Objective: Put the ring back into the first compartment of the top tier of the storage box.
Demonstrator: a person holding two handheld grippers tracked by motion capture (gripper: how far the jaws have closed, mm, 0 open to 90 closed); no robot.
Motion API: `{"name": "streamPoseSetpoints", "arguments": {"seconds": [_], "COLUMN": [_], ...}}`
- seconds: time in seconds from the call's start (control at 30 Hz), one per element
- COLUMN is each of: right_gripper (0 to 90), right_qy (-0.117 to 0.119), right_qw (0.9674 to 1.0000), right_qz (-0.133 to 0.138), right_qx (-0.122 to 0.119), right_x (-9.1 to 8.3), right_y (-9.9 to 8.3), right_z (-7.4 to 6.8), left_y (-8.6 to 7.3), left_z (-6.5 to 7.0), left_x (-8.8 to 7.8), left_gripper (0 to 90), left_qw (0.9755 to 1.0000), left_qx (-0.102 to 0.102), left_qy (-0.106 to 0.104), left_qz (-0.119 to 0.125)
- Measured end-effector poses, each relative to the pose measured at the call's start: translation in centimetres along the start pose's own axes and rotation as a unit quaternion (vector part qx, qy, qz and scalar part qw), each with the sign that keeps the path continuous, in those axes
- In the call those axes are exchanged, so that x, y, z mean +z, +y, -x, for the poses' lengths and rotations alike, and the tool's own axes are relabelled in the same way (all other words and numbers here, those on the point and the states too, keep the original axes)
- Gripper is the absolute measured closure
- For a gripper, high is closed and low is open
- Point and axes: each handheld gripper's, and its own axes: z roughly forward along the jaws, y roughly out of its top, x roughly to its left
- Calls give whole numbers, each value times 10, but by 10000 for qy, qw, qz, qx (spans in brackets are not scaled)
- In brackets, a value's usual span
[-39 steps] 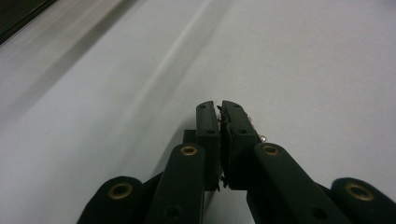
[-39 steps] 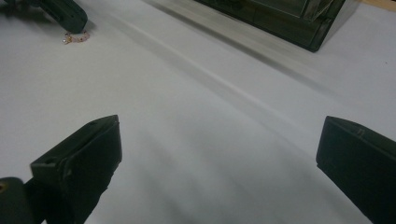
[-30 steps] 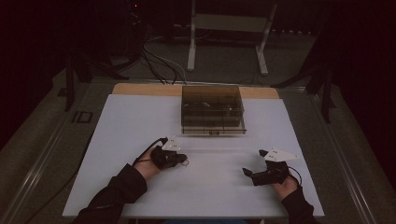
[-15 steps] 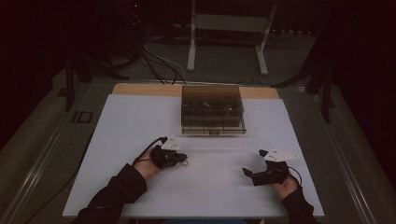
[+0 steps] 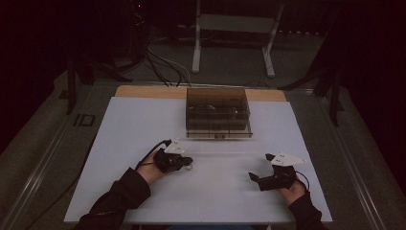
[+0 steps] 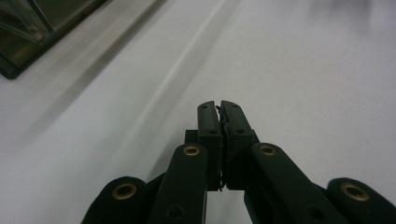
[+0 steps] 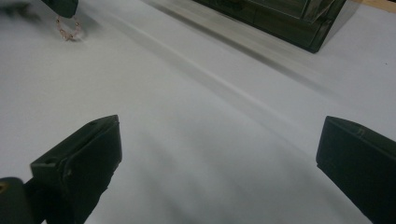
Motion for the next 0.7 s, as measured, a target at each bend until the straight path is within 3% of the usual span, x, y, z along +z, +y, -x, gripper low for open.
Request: {"name": "streamPoseSetpoints", "arguments": {"seconds": [0.37,0.7], "right_gripper": [4,4], "right_qy": [-6,-14], "right_qw": [10000,10000], "right_qz": [15,18], "right_qx": [2,8], "right_x": [-1,-1], "right_y": [0,0], "right_z": [0,0], "left_y": [4,12], "left_z": [2,7], "left_x": [-6,-11], "left_gripper": [900,900], "left_qw": [9999,9996], "left_qx": [-14,106], "left_qy": [-14,-88], "left_qz": [135,237]}}
